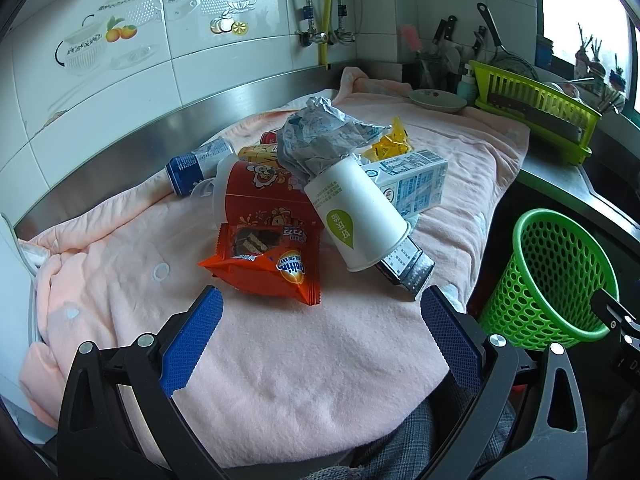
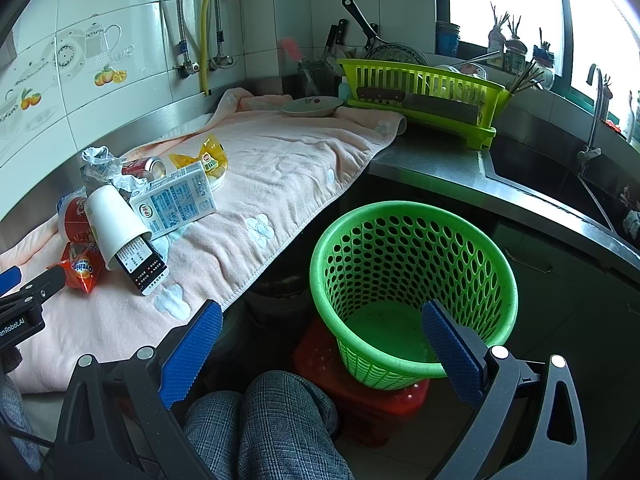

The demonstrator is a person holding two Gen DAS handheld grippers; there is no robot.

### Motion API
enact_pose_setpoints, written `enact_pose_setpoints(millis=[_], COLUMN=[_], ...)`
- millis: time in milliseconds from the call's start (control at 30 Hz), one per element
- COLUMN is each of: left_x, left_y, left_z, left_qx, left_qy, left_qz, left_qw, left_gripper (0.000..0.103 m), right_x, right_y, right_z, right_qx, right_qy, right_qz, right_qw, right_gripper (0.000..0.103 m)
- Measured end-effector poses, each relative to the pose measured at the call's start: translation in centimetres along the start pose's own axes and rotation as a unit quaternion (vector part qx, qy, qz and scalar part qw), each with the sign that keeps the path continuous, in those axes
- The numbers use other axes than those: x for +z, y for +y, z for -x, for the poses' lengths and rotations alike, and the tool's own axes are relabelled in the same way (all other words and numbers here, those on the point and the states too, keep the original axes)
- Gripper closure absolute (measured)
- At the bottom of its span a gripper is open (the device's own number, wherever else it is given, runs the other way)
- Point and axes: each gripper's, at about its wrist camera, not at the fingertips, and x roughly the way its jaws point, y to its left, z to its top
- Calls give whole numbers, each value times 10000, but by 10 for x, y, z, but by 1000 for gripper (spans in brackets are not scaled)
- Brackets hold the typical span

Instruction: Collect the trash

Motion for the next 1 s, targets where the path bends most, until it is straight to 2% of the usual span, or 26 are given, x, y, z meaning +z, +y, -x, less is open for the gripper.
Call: enact_pose_setpoints(millis=[1000], left_x=[0], left_y=[3], left_z=[-1], left_qx=[32], left_qy=[27], left_qz=[40], left_qw=[10000], left_gripper=[5], right_x=[1], right_y=[3], right_z=[-3], right_qx=[8], right_qy=[13], right_qz=[64], right_qw=[10000], right_gripper=[6])
